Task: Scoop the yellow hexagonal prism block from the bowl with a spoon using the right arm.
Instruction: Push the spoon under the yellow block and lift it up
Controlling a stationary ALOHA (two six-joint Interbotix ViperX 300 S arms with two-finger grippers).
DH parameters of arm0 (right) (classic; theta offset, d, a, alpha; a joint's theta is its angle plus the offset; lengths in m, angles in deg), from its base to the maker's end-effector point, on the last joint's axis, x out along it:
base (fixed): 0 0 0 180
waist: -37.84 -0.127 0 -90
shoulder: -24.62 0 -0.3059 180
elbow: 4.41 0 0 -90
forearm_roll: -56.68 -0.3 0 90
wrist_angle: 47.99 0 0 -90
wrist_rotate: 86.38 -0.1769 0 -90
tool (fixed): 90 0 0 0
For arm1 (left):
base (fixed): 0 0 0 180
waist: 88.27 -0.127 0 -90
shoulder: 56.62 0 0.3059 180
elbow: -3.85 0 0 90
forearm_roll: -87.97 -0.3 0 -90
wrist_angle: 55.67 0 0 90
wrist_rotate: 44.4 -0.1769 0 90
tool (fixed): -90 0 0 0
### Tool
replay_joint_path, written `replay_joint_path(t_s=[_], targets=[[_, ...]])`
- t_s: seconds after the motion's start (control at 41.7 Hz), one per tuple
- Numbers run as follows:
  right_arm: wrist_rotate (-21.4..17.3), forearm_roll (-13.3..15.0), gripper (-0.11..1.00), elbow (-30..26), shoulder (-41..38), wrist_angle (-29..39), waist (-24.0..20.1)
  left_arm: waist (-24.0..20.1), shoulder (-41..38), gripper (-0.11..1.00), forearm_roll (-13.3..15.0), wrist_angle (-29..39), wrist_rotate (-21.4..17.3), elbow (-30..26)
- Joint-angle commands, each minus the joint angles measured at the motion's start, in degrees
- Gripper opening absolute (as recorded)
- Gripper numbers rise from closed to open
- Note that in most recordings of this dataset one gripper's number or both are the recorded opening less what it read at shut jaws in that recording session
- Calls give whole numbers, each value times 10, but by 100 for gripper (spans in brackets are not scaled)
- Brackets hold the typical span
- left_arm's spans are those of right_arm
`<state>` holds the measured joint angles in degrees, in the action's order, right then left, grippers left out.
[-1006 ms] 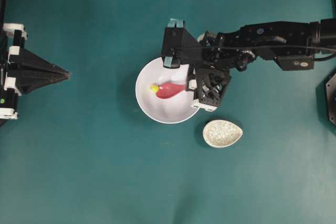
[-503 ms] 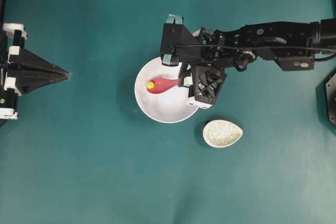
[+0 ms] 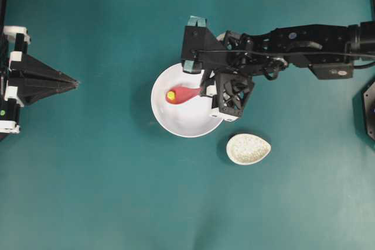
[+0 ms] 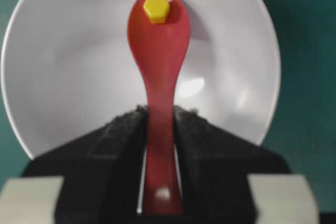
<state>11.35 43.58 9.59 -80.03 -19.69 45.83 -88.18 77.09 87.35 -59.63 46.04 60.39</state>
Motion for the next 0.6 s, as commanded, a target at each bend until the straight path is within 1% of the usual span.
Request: replay_joint_path(t_s=[0.0, 0.216, 0.407, 0.575], targets=[[-2, -3, 24, 9, 30, -20, 0, 1, -4, 1, -1, -4, 1, -8], [-2, -8, 24, 60, 69, -87, 0, 0, -4, 1, -1, -4, 1, -8], [-2, -15, 24, 109, 121, -154, -2, 0, -4, 1, -1, -4, 1, -8], [-2, -15, 24, 139, 170, -188, -5, 1, -4, 1, -1, -4, 1, -8]])
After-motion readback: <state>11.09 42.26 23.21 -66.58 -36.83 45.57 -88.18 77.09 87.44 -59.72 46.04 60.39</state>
